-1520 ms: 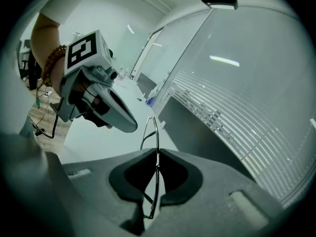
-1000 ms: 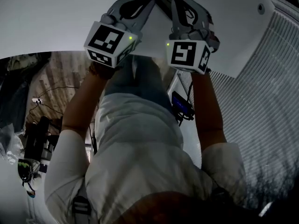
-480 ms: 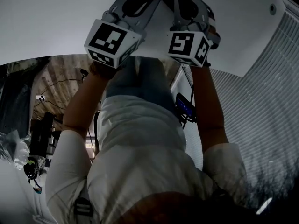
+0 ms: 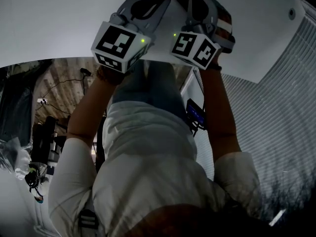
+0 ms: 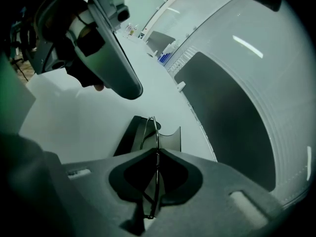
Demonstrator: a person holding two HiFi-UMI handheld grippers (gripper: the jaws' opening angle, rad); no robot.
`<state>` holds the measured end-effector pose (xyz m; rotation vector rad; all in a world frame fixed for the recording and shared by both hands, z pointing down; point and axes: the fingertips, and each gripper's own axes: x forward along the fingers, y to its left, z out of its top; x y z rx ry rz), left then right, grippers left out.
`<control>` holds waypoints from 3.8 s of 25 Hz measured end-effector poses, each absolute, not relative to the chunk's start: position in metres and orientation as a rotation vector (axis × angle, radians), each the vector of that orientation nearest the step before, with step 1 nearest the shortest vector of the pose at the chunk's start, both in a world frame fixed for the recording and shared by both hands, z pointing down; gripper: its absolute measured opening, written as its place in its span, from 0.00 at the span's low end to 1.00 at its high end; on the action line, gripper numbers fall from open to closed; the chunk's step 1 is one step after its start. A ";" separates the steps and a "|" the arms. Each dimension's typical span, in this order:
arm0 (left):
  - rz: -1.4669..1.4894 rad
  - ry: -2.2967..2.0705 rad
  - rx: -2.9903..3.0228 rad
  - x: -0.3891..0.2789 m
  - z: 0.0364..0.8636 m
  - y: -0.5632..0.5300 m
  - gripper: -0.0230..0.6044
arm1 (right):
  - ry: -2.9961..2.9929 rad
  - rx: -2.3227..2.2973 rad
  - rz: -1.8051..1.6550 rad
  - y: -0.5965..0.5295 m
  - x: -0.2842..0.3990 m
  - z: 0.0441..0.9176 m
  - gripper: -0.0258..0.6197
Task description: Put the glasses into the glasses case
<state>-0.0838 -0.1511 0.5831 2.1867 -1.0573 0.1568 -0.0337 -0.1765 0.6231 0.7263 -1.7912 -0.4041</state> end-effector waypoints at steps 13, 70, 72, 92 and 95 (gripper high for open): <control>0.167 -1.044 2.185 -0.086 0.583 -0.142 0.04 | -1.800 0.701 -0.366 -0.169 -0.036 0.626 0.18; 0.038 -1.086 2.618 -0.023 0.275 -0.039 0.04 | -2.746 1.333 0.148 -0.043 0.032 0.232 0.04; 0.027 -1.100 2.634 -0.022 0.262 -0.036 0.04 | -2.772 1.346 0.143 -0.041 0.036 0.219 0.04; -0.070 -1.078 2.707 0.019 0.222 -0.036 0.04 | -2.873 1.353 0.074 -0.027 0.053 0.184 0.04; -0.063 -1.068 2.694 0.022 0.224 -0.036 0.04 | -2.869 1.350 0.080 -0.027 0.055 0.185 0.04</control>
